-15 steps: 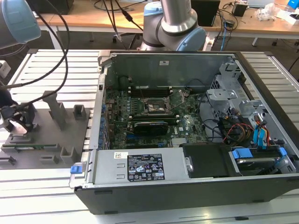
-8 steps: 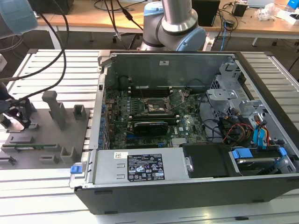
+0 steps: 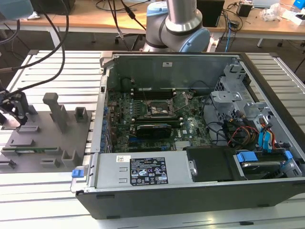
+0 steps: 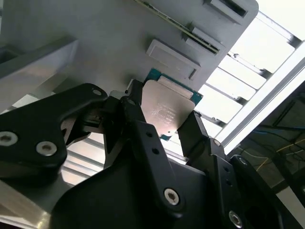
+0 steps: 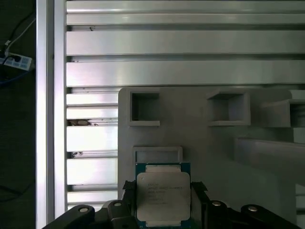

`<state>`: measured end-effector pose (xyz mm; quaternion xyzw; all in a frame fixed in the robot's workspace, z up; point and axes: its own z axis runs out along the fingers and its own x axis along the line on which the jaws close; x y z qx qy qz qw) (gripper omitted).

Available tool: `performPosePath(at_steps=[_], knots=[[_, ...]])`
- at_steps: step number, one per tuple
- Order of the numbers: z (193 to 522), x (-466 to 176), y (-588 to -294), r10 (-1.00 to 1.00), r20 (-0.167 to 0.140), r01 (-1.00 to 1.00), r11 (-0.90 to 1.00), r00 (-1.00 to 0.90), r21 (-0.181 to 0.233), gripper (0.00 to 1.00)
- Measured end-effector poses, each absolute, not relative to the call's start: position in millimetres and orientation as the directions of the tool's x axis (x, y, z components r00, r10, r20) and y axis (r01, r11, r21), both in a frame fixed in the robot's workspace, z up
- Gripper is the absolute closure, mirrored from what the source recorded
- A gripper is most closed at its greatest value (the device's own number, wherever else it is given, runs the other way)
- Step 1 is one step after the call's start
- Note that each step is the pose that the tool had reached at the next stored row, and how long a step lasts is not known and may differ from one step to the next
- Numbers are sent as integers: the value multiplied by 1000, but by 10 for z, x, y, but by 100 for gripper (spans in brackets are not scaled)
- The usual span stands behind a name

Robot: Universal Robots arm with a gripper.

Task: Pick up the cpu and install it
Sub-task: 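Pick up the cpu and move it towards the insertion slot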

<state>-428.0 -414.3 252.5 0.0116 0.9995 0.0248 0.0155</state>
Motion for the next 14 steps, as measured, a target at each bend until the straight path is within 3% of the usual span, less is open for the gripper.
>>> performPosePath(at_steps=[14], knots=[[2811, -4280, -4132, 24, -32, 22, 999, -999, 50, 45]])
